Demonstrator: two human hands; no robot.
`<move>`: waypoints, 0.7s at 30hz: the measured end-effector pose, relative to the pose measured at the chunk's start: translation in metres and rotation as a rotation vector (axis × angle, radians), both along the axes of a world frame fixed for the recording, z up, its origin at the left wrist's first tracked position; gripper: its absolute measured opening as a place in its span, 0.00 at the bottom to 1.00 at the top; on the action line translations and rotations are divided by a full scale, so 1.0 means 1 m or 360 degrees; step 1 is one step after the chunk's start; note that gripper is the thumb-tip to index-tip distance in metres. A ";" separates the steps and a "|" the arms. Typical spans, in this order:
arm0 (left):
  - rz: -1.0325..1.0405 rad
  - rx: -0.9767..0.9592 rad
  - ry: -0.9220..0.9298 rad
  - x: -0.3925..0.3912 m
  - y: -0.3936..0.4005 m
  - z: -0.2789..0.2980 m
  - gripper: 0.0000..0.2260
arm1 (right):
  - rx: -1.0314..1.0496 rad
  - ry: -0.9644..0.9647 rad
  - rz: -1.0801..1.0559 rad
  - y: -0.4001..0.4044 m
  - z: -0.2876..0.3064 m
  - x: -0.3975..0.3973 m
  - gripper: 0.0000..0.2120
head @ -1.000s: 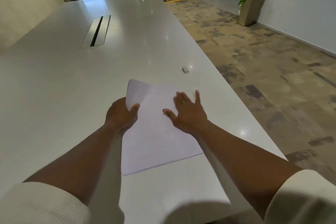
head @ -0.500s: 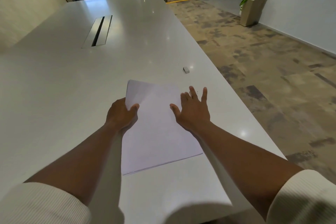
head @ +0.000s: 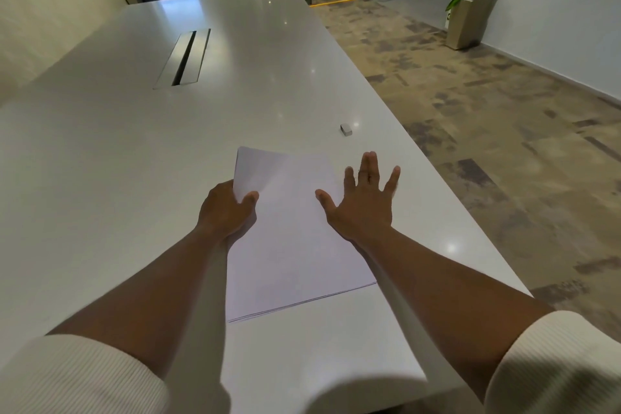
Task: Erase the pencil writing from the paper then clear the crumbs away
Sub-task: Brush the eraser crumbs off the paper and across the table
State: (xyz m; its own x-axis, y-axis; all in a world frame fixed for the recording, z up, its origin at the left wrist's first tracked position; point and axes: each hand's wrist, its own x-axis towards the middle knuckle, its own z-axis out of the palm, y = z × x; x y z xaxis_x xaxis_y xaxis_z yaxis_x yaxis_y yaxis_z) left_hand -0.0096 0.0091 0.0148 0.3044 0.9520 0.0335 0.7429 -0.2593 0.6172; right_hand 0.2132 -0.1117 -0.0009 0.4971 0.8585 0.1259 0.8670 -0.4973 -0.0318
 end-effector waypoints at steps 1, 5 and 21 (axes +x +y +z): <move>0.0009 0.0006 0.0004 0.000 0.001 -0.001 0.10 | -0.0006 0.0004 0.0018 0.000 0.000 0.000 0.45; 0.0029 0.0041 0.0032 0.000 0.005 -0.006 0.10 | -0.0054 -0.0007 0.0043 0.003 0.002 0.001 0.45; 0.0271 -0.0107 -0.0279 -0.005 0.009 -0.008 0.11 | 0.0400 0.0043 -0.0164 0.006 0.023 0.017 0.14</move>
